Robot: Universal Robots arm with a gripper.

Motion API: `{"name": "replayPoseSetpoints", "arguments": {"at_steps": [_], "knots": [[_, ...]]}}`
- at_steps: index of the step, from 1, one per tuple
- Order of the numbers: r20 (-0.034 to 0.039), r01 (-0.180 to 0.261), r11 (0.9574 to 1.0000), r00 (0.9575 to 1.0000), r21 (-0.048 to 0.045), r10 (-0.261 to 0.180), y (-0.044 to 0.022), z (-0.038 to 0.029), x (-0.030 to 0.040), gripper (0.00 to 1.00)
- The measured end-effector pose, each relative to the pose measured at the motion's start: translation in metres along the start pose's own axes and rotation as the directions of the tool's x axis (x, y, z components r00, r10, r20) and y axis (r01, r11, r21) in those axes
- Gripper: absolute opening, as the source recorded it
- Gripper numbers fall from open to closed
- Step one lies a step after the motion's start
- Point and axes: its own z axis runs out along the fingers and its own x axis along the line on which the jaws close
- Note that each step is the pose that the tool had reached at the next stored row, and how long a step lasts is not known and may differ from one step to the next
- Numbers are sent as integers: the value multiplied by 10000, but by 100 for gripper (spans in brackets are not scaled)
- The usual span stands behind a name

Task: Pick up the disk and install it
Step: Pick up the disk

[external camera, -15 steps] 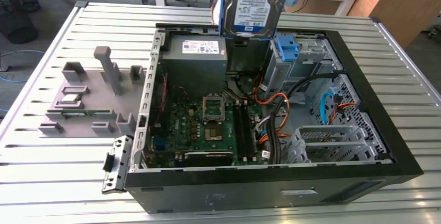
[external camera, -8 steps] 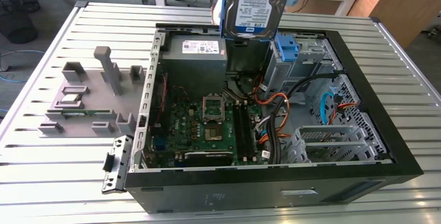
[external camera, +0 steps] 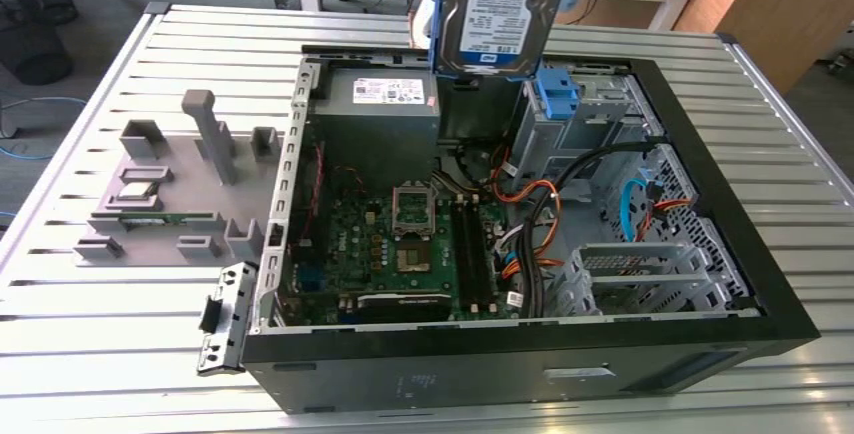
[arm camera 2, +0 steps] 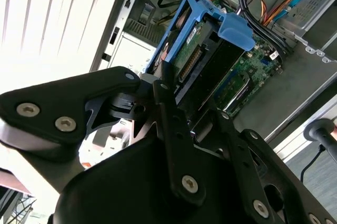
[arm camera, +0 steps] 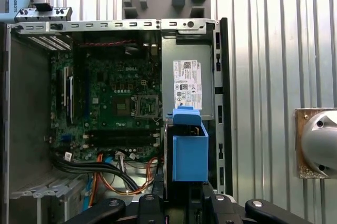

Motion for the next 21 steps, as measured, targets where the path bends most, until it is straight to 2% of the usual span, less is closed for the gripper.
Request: {"name": "replayPoseSetpoints", "arguments": {"at_steps": [21], "knots": [[-15,-8,10000,10000,0,8,-68,-3,4,35]]}}
